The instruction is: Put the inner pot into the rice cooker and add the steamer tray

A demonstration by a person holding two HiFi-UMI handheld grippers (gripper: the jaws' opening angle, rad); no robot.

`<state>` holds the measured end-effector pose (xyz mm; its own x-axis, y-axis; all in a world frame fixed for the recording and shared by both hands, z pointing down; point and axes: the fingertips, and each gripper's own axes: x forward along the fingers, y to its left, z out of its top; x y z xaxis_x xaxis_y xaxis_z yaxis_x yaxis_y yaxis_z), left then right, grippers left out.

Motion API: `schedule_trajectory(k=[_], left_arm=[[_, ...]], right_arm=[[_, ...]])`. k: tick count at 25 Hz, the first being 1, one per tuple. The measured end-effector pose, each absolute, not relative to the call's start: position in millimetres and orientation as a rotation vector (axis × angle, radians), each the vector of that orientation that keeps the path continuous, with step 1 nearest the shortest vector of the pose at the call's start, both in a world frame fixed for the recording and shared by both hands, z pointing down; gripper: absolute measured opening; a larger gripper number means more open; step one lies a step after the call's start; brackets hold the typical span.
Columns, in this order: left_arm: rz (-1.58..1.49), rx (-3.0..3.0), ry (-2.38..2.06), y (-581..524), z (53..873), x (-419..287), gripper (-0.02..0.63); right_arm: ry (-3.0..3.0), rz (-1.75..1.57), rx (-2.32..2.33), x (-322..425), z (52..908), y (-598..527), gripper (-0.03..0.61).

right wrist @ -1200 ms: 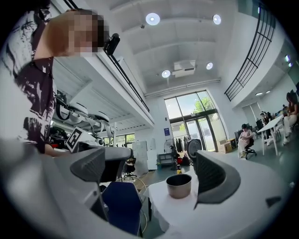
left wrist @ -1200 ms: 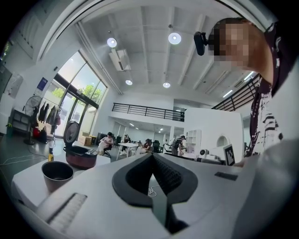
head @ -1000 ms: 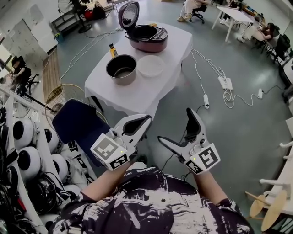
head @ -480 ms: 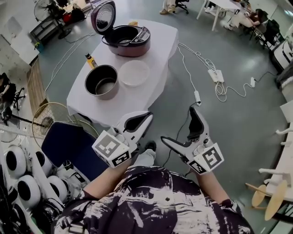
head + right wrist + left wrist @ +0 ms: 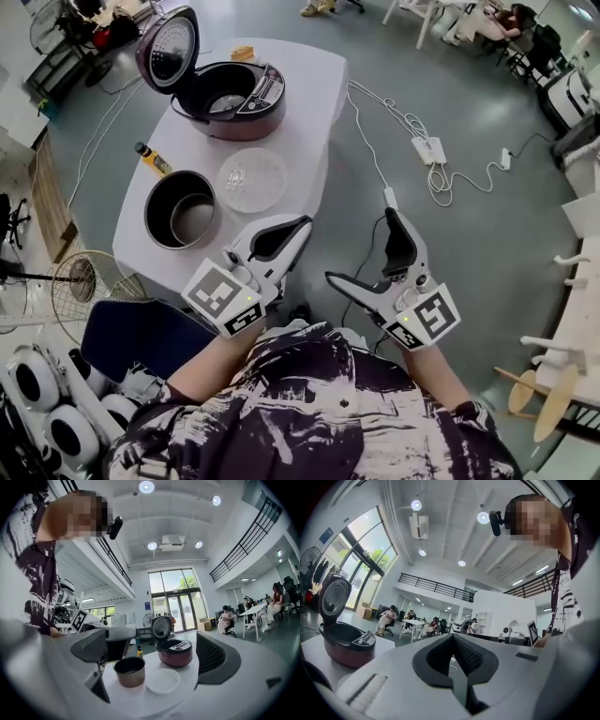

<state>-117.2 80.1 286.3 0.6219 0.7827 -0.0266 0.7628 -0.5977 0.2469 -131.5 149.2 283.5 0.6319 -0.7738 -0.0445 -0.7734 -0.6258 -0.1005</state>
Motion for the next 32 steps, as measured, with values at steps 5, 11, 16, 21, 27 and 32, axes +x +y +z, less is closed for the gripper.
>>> schedule_trajectory(k=[5, 11, 16, 21, 27, 32], left_arm=[[0.132, 2.611, 1.236, 88, 293, -76, 0.005], [0.123, 2.674, 1.167, 112, 294, -25, 0.005], [0.117, 2.770, 1.054, 144, 290, 45, 0.005], [0.119, 2.821, 0.934, 180, 283, 109, 0.005], [0.166, 2.864, 0.736, 178, 292, 145, 0.005], [0.132, 2.890, 0.560, 123, 305, 158, 0.005]], right_arm=[[1.310, -0.030, -2.743, -85, 289, 163, 0.552], [1.418, -0.032, -2.667, -25, 298, 182, 0.552], [1.559, -0.004, -2.567, 47, 296, 213, 0.551], [1.713, -0.034, -2.495, 111, 294, 250, 0.551], [1.869, -0.049, -2.373, 170, 292, 249, 0.551], [2.024, -0.048, -2.258, 201, 298, 188, 0.551]])
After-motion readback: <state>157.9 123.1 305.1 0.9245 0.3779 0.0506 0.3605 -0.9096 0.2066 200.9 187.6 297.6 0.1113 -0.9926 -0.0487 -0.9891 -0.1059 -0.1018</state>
